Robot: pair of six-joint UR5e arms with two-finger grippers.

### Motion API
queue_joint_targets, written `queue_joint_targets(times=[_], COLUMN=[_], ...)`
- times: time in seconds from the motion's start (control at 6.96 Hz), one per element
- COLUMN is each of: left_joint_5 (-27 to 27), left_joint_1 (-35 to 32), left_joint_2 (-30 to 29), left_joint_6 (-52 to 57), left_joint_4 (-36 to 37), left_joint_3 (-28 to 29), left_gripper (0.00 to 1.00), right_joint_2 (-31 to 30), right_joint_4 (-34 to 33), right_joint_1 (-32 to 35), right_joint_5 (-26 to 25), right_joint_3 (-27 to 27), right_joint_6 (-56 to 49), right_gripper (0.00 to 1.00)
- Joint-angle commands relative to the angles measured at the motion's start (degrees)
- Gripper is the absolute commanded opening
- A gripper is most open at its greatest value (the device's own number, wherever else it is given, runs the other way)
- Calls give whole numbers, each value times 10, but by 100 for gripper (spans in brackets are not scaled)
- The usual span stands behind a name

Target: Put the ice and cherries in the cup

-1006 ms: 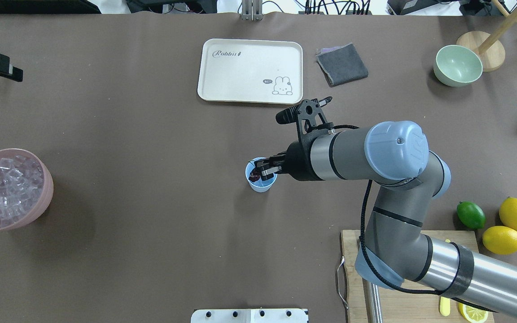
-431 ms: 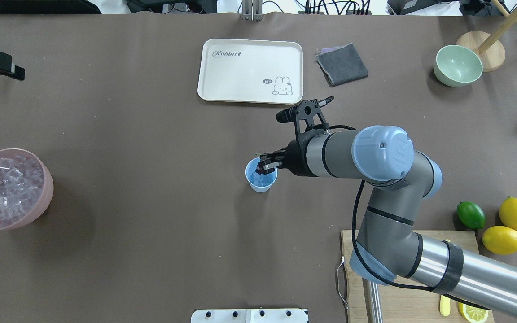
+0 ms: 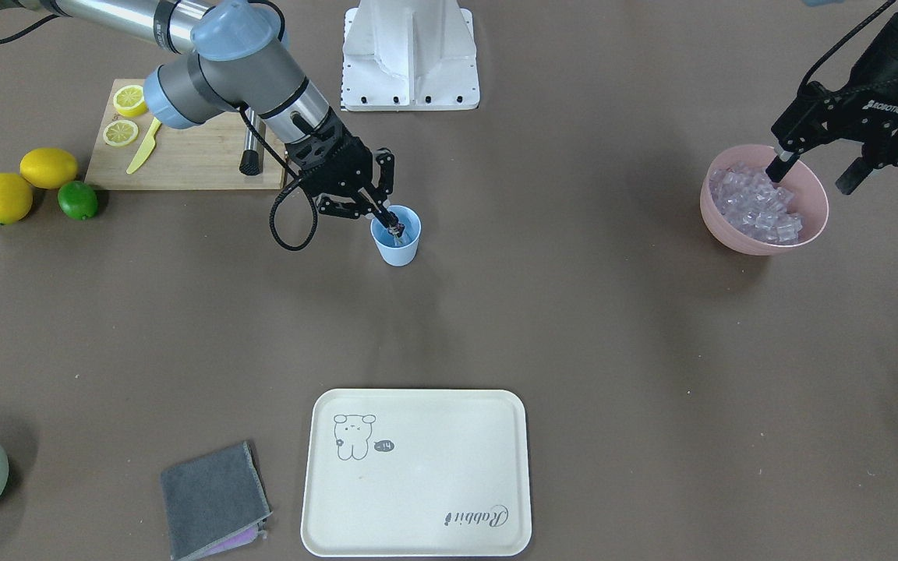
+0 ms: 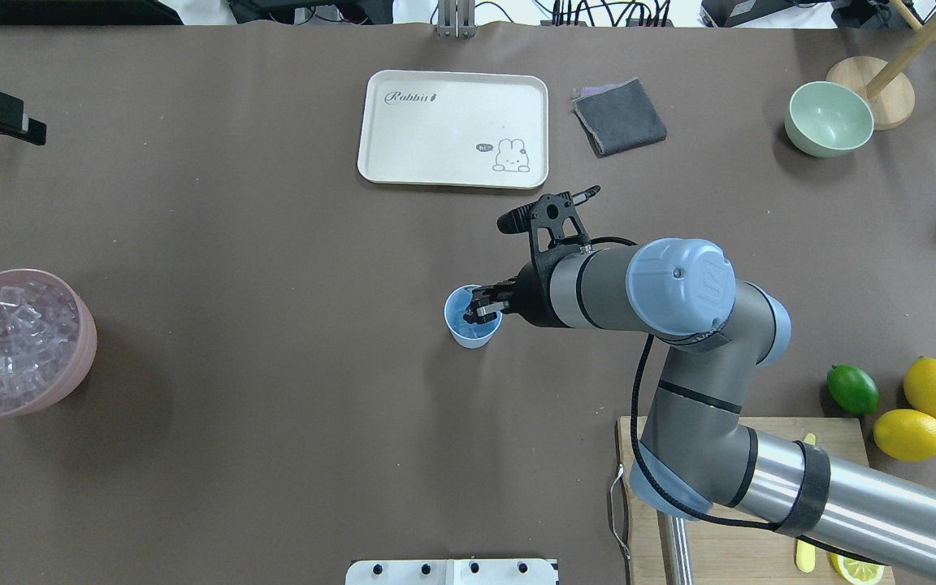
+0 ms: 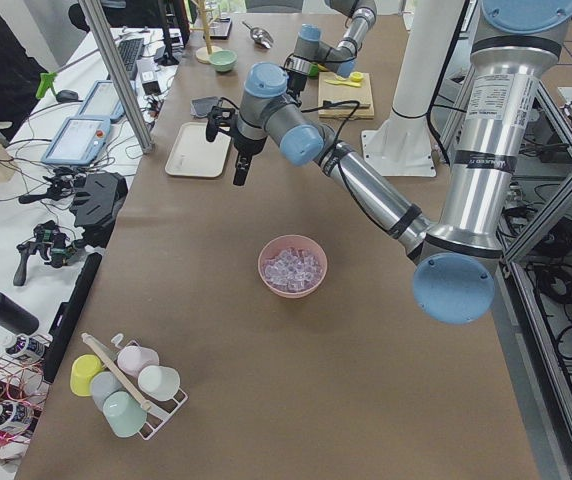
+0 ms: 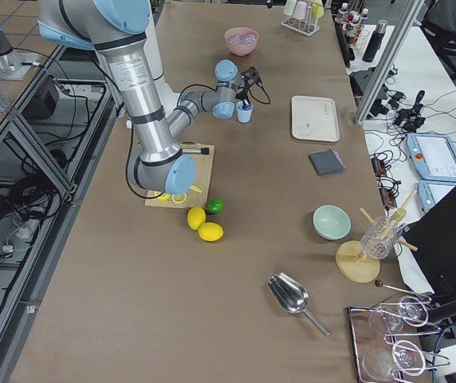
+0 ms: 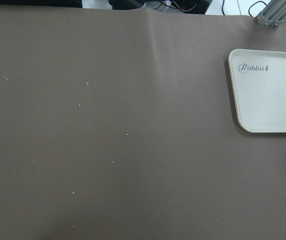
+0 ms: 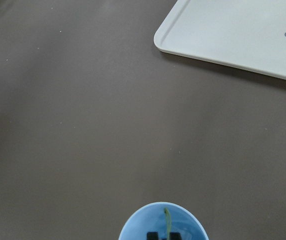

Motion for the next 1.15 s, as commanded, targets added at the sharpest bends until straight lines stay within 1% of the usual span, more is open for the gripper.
queue_joint_targets(times=[0.0, 0.29, 0.43, 0.57, 0.72, 0.86, 1.01], left_joint_5=[0, 0, 2, 9, 8, 13, 51], left_joint_1=[0, 0, 0, -1, -8, -11, -12], left_joint_2=[0, 0, -2, 2, 7, 11, 15], left_joint_6=[0, 0, 1, 3, 17, 12, 12], left_joint_4=[0, 0, 1, -3, -7, -7, -8], left_joint_3=[1, 1, 1, 8, 8, 10, 31], left_gripper=[98, 98, 98, 98, 98, 98, 98], right_joint_2=[1, 1, 1, -1, -10, -18, -47], right_joint_4=[0, -5, -33, -80, -127, -178, -230], right_joint_1=[-2, 1, 17, 47, 92, 151, 202], right_joint_5=[1, 7, 18, 61, 119, 173, 203], right_joint_3=[4, 16, 27, 45, 60, 63, 68], right_joint_6=[4, 7, 5, -1, -2, -5, -66], right_gripper=[100, 100, 100, 100, 100, 100, 100])
